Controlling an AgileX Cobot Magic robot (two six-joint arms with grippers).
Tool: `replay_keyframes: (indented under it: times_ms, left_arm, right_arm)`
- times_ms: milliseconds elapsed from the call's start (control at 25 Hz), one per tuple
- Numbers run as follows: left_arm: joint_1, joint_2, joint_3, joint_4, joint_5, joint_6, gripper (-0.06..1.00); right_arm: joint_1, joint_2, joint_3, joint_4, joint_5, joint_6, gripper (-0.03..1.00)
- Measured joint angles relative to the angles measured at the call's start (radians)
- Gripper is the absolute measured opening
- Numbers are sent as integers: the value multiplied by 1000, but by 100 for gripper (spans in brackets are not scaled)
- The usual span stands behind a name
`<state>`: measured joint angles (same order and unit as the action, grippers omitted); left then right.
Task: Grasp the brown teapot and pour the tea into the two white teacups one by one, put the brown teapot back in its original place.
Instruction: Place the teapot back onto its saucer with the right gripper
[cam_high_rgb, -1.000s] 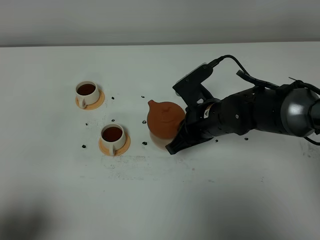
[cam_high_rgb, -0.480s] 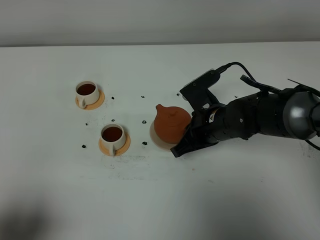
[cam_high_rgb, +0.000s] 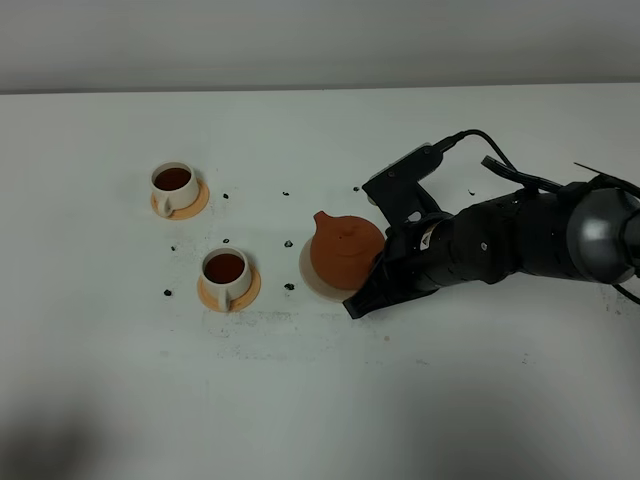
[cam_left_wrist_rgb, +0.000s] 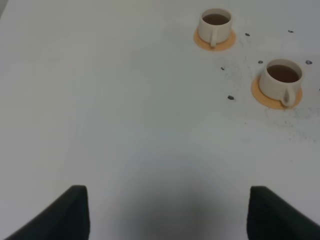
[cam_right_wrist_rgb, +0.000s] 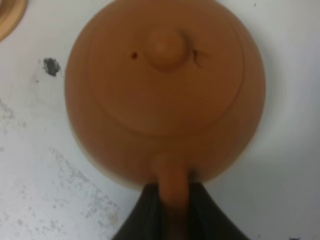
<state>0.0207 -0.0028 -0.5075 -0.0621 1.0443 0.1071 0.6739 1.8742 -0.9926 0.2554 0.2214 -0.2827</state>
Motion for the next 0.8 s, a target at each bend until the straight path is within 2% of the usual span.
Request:
replay_keyframes:
  times_ms: [400,800]
  left_arm:
    - [0,0,0,0,0,0,66]
    - [0,0,0,0,0,0,66]
  right_arm:
    - [0,0,0,1,-21,5,14]
    - [0,0,0,-1,-50,5,39]
